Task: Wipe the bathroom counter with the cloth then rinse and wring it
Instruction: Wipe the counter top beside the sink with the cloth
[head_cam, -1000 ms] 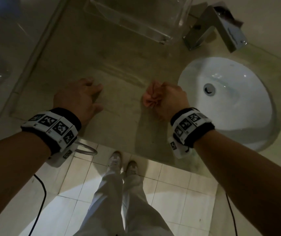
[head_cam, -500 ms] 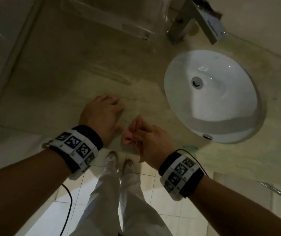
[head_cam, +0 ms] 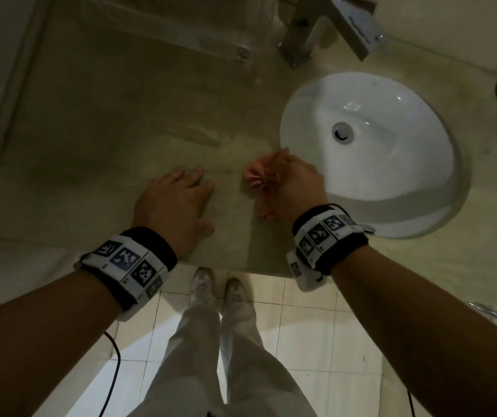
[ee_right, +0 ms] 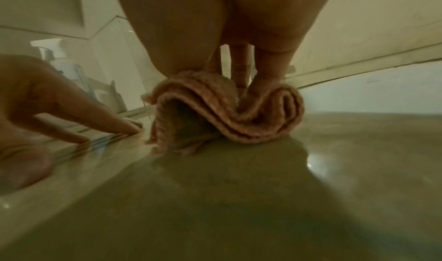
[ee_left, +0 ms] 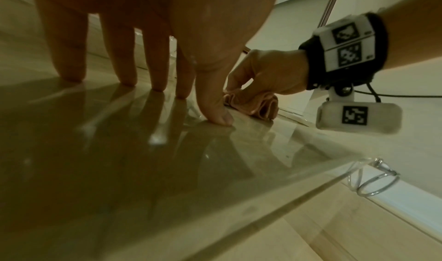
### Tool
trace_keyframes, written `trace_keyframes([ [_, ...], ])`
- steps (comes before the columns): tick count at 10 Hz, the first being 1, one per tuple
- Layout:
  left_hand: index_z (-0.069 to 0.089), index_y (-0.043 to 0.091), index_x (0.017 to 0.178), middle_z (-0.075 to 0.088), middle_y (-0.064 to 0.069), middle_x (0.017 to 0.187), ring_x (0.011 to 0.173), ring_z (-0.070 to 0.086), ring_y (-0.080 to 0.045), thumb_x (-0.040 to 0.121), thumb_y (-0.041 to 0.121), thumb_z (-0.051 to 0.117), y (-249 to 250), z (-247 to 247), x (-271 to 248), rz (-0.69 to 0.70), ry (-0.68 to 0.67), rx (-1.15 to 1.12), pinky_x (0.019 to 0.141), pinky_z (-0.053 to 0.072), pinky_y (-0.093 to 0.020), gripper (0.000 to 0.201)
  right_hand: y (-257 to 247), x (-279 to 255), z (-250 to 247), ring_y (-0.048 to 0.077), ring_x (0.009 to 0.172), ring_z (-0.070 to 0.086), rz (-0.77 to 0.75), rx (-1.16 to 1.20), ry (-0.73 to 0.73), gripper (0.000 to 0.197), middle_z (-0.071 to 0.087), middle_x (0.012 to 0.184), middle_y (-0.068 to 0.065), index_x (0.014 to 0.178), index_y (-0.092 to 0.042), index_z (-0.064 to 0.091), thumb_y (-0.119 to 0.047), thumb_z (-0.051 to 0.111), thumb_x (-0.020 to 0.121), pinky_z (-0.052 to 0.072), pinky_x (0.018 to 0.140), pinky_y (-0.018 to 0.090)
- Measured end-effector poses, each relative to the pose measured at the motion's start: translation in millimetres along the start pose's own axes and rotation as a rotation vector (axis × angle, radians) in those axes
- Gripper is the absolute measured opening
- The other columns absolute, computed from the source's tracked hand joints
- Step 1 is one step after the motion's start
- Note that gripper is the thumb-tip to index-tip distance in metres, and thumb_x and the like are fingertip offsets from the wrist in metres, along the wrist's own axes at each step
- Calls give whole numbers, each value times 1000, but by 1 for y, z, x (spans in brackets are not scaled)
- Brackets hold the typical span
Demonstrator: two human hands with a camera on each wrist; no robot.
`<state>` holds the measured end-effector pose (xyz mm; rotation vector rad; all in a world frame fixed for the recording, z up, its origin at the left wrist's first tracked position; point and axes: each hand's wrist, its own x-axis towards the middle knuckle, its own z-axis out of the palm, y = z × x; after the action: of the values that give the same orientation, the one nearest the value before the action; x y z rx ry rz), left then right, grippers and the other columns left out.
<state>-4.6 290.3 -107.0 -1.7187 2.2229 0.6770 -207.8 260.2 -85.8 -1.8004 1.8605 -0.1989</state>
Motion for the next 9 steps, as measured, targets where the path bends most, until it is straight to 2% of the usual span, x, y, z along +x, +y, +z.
trace_keyframes([
  [1,30,32,149,20,2,162,147,20,-26,78,57,64,3,0,2,-2,-1,14,116,26,-45,82,2,-13,6,28,101,61,-64,-3,-35,17,63,118,4,98,-20,71,-18,58,87,48,83,32],
  [2,29,32,150,21,1,162,147,21,-27,80,57,63,6,-4,1,11,1,56,118,23,-40,81,3,-37,20,30,96,62,-148,-56,-83,29,59,121,5,110,-25,67,-13,58,85,52,79,37],
  [3,36,29,147,28,-1,159,144,28,-31,80,56,64,6,-4,2,38,20,119,116,26,-39,77,2,-63,41,33,94,62,-172,-40,-144,29,57,123,8,110,-24,67,-13,60,84,54,78,41],
  [4,42,31,143,35,1,156,141,32,-33,77,55,68,14,-4,1,39,4,141,108,35,-50,75,2,-74,53,34,82,64,-150,-25,-90,17,60,119,9,100,-18,69,-22,65,83,56,69,42],
  [5,41,34,143,33,6,157,144,27,-28,76,53,71,23,-8,1,18,-10,114,106,37,-54,76,6,-71,49,32,97,62,-159,16,-93,29,56,126,7,113,-19,66,-14,59,85,53,81,37],
  [6,37,31,146,27,5,159,148,20,-27,76,49,73,26,-2,5,36,-12,59,114,26,-44,81,27,-63,34,27,88,63,-116,69,39,23,63,112,5,104,-21,69,-15,60,84,49,71,26],
  [7,38,28,147,24,3,160,148,17,-27,77,47,73,34,-1,5,49,-6,16,114,24,-41,81,58,-54,25,2,63,52,58,143,114,9,62,90,-5,90,-17,67,-21,60,85,40,55,22],
  [8,40,26,146,27,0,160,147,19,-29,76,45,74,45,2,6,51,-2,-10,113,25,-42,81,68,-57,21,5,64,54,-36,73,107,14,65,91,2,87,-13,68,-22,57,86,45,59,32],
  [9,41,26,146,29,-1,159,146,22,-30,74,46,75,55,3,8,36,6,12,112,27,-42,82,67,-75,22,14,89,60,-165,72,-73,21,61,112,1,102,-22,67,-17,56,85,48,73,31],
])
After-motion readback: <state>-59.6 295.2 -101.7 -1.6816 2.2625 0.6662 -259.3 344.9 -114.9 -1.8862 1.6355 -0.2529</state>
